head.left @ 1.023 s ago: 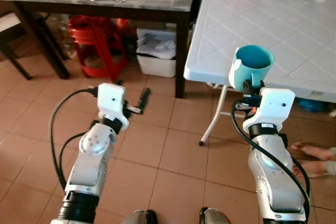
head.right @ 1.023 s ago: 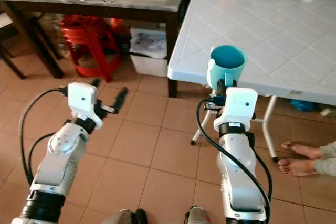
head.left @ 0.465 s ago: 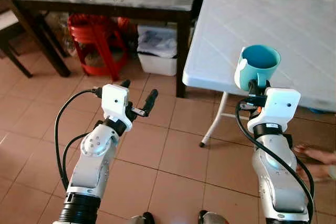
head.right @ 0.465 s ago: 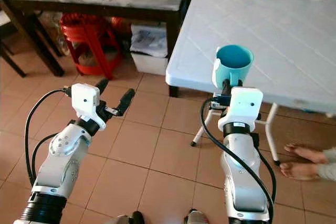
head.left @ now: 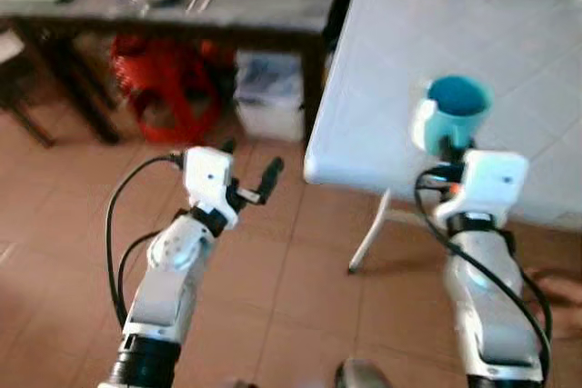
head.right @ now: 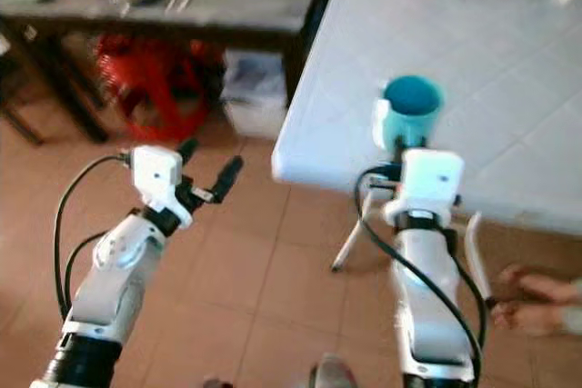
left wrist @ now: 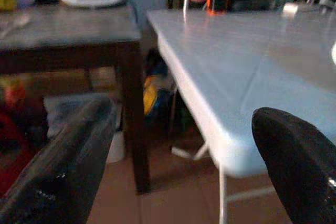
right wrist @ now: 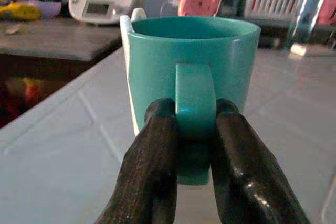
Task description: Setting the table
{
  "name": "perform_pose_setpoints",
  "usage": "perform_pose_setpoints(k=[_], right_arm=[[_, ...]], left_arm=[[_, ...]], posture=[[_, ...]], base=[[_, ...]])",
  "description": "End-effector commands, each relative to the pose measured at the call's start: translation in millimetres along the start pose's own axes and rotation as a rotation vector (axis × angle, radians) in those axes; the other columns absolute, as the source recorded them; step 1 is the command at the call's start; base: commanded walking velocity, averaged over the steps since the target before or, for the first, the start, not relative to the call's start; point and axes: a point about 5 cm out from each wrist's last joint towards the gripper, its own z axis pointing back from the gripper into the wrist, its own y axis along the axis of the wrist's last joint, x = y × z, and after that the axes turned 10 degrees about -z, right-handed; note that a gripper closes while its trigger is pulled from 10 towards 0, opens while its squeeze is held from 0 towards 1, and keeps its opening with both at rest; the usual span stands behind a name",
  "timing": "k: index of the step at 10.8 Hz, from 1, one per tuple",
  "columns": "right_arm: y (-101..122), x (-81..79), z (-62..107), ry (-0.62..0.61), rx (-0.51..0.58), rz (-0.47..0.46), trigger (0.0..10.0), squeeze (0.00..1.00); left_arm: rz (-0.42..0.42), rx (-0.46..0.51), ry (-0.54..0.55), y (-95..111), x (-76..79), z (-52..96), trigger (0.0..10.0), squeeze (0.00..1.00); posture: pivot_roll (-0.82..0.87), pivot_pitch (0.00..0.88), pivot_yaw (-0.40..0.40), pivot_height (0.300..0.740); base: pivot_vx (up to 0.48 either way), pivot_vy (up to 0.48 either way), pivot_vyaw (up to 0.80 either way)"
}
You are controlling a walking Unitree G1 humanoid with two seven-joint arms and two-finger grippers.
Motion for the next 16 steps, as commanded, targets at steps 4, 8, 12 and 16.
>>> perform_pose_setpoints(k=[4,8,12,16], right_arm=[[1.4,-8.2,1.4,0.020,0.009,-0.015,10.0,0.00],[1.6,-9.3,1.2,0.021,0.010,-0.023,10.0,0.00],[1.1,-10.7,0.7,0.028,0.010,-0.024,10.0,0.00],[1.2,-10.6,-0.1,0.032,0.012,-0.021,10.0,0.00]], left_arm=[[-0.026,-0.090,0.092,-9.6,-10.2,4.3,10.0,0.00],[-0.004,-0.078,0.059,-8.2,-7.9,2.5,10.0,0.00],[-0.001,-0.088,0.064,-8.7,-7.4,3.4,10.0,0.00],[-0.003,-0.087,0.059,-8.7,-7.4,3.5,10.0,0.00]], posture=[[-0.17,0.176,0.064,0.740],[-0.17,0.178,0.064,0.740],[-0.16,0.178,0.062,0.740],[-0.16,0.179,0.060,0.740]], base=[[0.091,0.000,0.00],[0.000,0.000,-0.75],[0.000,0.131,-0.78],[0.000,0.360,-0.13]])
